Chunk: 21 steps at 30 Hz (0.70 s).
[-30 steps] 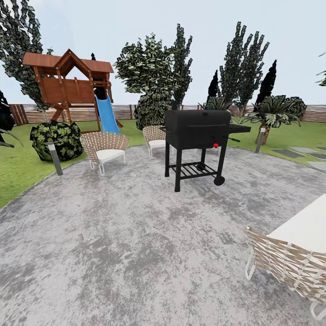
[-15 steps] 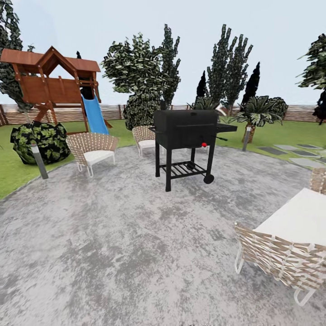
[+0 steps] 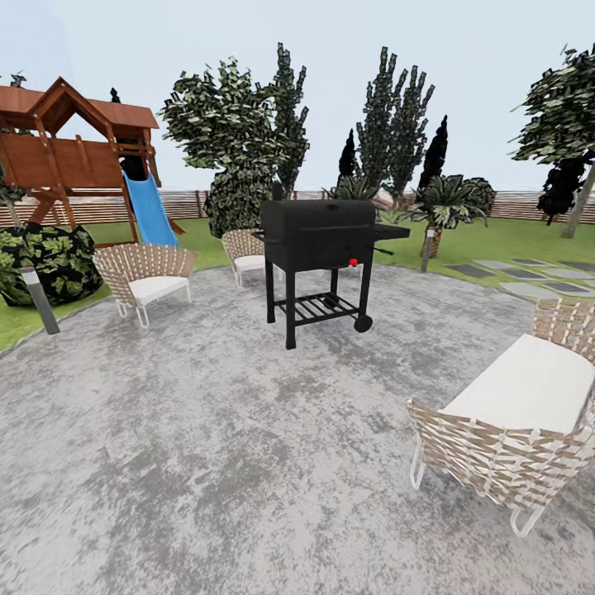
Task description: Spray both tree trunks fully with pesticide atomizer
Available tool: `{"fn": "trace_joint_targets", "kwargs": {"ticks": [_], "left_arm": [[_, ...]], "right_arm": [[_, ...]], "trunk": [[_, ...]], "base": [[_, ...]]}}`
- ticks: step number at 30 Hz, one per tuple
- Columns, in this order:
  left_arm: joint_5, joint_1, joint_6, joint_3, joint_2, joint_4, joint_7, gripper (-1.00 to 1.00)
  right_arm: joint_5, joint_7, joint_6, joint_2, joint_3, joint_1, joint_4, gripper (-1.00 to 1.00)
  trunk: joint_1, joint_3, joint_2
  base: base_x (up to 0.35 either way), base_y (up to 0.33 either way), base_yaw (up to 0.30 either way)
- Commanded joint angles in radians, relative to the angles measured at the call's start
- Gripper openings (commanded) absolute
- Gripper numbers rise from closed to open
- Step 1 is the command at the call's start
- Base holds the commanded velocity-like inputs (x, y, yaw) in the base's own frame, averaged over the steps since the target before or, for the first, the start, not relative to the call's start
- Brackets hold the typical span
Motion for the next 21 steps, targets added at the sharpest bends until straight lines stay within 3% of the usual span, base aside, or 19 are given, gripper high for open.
{"fn": "trace_joint_targets", "kwargs": {"ticks": [1,12,21], "left_arm": [[0.001,-0.001,-0.003,-0.001,0.0,0.001,0.001,1.0],[0.004,-0.001,-0.003,0.002,0.002,0.001,0.003,1.0],[0.005,-0.001,-0.003,0.002,0.002,0.0,0.003,1.0]], "right_arm": [[0.0,-0.001,-0.003,0.0,0.0,0.0,0.001,1.0],[0.002,-0.001,-0.003,0.0,0.0,0.0,0.001,1.0],[0.002,-0.001,-0.003,0.0,0.001,-0.001,0.002,1.0]], "trunk": [[0.0,-0.001,-0.001],[0.0,-0.001,-0.001],[0.034,-0.029,-0.064]], "base": [[0.0,0.0,-0.01],[0.0,0.0,-0.002],[0.0,0.0,0.0]]}}
